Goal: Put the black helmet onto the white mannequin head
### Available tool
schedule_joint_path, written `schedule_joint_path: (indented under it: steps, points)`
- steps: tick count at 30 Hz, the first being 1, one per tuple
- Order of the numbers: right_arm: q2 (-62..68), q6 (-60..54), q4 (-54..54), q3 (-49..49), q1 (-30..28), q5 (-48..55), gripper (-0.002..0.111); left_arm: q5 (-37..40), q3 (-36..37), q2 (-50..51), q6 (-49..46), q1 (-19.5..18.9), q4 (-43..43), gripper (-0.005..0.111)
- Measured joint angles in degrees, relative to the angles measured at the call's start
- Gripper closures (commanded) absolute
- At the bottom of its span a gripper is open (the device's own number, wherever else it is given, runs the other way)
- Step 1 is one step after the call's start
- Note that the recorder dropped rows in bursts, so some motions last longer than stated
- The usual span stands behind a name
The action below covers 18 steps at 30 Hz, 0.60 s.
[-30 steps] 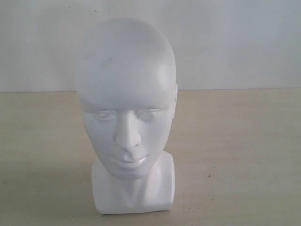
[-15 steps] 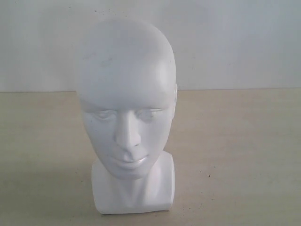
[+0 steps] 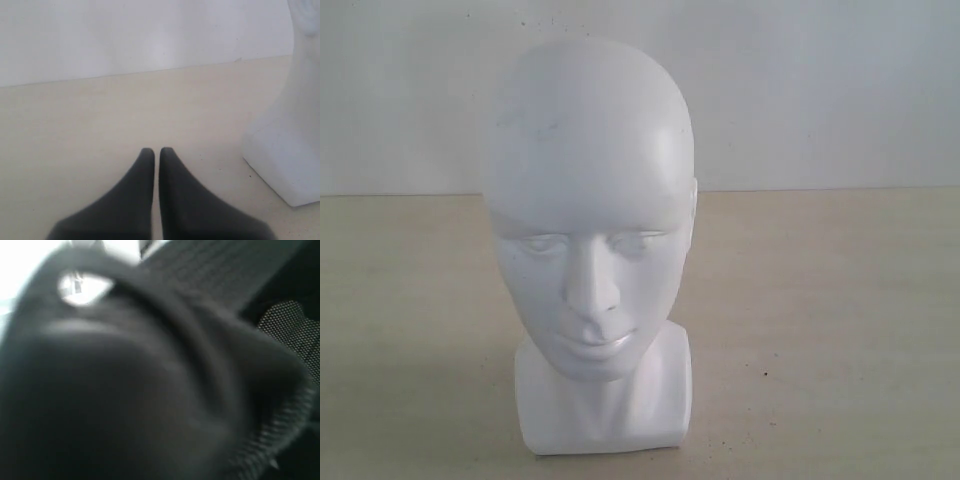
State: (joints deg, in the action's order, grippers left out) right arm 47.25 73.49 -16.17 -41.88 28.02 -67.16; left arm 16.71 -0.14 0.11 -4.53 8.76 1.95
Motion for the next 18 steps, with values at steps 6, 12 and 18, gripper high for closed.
schedule_joint_path:
  steps: [6, 12, 18]
  points:
    - [7.92, 8.36, -2.01, 0.00, 0.00, 3.15, 0.108, 0.00, 0.00, 0.00, 0.00, 0.00, 0.00, 0.102]
    - [12.57, 14.92, -7.31, -5.29, 0.00, 4.18, 0.108, 0.00, 0.00, 0.00, -0.13, 0.00, 0.00, 0.102]
    - [14.60, 16.77, -10.32, -8.79, 0.00, 1.72, 0.108, -2.72, 0.00, 0.00, -1.19, 0.00, 0.00, 0.102]
